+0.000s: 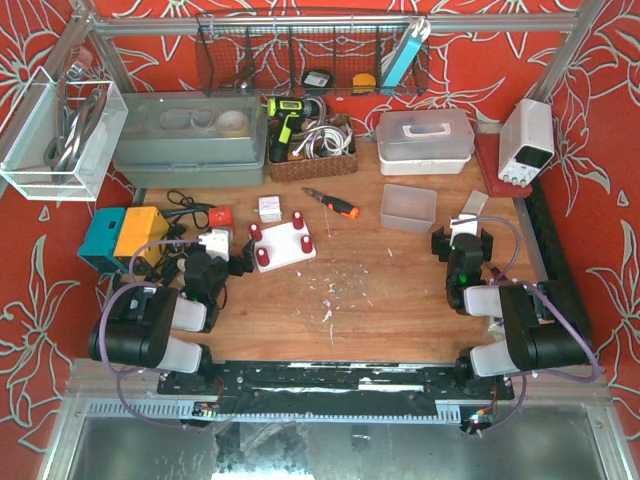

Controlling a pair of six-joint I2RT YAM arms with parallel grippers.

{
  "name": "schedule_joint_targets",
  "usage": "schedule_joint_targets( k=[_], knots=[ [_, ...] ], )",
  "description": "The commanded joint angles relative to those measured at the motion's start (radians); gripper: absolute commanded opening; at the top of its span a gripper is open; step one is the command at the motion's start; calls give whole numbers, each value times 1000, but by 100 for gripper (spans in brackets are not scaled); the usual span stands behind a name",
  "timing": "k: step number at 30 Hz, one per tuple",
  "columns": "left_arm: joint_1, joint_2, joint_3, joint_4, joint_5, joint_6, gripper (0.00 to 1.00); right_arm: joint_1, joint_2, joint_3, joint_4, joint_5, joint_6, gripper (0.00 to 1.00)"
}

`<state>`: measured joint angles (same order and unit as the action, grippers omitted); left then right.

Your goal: Install the large spring

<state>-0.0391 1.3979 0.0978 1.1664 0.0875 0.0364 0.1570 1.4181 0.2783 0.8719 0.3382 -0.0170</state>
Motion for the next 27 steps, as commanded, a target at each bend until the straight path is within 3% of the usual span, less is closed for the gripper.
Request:
schedule_joint_targets(
  k=[1, 27],
  knots=[
    [7, 12, -9, 119, -1, -2, 99, -3, -7, -2, 18, -4, 9, 99],
    [4, 9, 8, 83, -25, -7, 99, -4, -6, -3, 18, -4, 10, 99]
  ],
)
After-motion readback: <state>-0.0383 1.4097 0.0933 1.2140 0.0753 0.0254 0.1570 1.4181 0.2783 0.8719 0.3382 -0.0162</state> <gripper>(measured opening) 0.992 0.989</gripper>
